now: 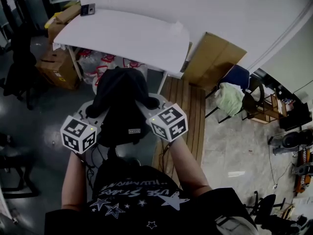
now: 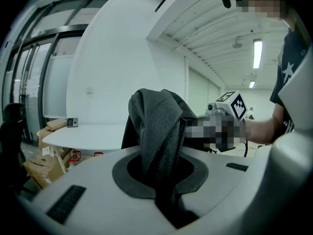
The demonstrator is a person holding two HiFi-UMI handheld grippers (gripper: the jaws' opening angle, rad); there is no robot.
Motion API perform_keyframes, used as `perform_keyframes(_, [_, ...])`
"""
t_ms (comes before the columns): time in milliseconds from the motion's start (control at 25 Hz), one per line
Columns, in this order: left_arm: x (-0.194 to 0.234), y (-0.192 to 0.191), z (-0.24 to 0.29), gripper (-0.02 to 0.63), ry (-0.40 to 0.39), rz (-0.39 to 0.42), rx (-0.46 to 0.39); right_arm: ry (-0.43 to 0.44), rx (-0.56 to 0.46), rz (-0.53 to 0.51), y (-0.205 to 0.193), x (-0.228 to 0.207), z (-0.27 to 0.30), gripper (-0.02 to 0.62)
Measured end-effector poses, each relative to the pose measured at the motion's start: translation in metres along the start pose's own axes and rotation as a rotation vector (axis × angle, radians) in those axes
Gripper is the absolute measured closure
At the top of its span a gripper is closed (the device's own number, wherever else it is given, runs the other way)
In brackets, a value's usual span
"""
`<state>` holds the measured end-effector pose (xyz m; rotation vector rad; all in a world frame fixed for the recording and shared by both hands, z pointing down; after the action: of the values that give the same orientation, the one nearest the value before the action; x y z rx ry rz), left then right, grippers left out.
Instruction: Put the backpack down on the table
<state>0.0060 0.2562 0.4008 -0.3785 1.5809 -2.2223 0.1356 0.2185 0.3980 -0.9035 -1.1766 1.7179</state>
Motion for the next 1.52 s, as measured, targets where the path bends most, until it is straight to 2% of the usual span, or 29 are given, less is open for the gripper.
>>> perform_keyframes(280, [-0.005,0.012,0.000,0.557,0.011,0.016,-0.013,0.019,-0.012,-0.026,0.010,-0.004,-0.008,0.577])
perform_keyframes(480, [0.006,0.020,0.002,0.557,0.013,0.013,-0.030,0.014,-0.015,-0.053,0.022,-0.009,0.000,0.577])
perform_keyframes(800, [0.025,0.017,0.023,0.557,-0.002,0.029,-0.017,0.000,-0.005,-0.034,0.020,-0.028,0.019,0.577])
perform_keyframes(1040, [0.058,0.017,0.051,0.557,-0.018,0.012,-0.009,-0.010,0.011,-0.023,0.024,-0.058,0.049,0.577])
perform_keyframes(1520, [0.164,0.039,0.122,0.557,-0.053,0.021,-0.019,-0.047,0.016,-0.012,0.060,-0.135,0.138,0.577])
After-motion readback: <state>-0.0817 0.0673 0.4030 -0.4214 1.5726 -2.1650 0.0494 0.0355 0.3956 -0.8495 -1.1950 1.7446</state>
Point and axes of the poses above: the fingertips, and each gripper's own axes: z forward along the fingers, x to its left, y out of its top, the point moved 3 cm from there along -z, backward along the fingers, and after that the axes turned 10 degrees about y, right-handed, at the moved point
